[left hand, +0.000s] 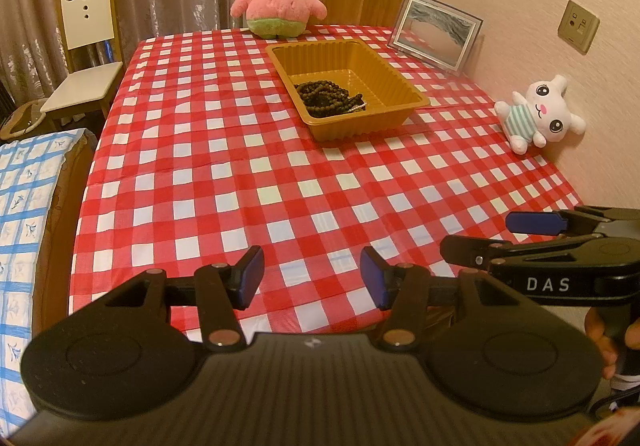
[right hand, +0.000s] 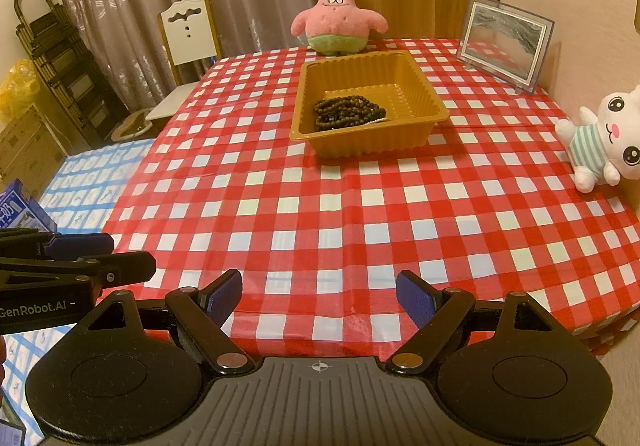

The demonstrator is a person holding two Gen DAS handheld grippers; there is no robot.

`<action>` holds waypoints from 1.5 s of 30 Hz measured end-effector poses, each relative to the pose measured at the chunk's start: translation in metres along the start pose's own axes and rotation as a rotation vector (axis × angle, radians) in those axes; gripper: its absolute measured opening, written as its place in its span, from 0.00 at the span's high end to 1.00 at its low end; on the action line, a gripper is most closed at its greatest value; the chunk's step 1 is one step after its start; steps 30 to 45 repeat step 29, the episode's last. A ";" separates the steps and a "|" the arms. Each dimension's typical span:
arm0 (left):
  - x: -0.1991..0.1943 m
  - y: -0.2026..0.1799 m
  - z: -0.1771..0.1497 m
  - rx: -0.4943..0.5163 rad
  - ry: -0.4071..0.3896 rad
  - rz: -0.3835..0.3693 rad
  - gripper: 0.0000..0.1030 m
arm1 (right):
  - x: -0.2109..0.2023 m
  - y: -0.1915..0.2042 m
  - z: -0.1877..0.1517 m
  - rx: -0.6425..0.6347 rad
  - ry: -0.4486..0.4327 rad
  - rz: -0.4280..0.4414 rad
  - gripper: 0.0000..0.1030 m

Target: Organize jewelry

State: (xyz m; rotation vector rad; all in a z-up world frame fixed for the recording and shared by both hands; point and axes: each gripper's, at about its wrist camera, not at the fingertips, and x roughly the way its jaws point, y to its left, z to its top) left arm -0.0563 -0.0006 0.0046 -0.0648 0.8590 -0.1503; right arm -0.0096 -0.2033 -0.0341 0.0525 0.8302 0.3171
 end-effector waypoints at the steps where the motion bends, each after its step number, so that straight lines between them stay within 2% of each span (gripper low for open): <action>1: 0.000 0.000 0.000 0.000 0.000 0.000 0.51 | 0.000 0.000 0.000 0.000 0.000 0.000 0.19; 45: 0.007 -0.001 0.012 -0.004 -0.001 -0.002 0.51 | 0.003 0.001 0.002 -0.001 0.006 0.005 0.19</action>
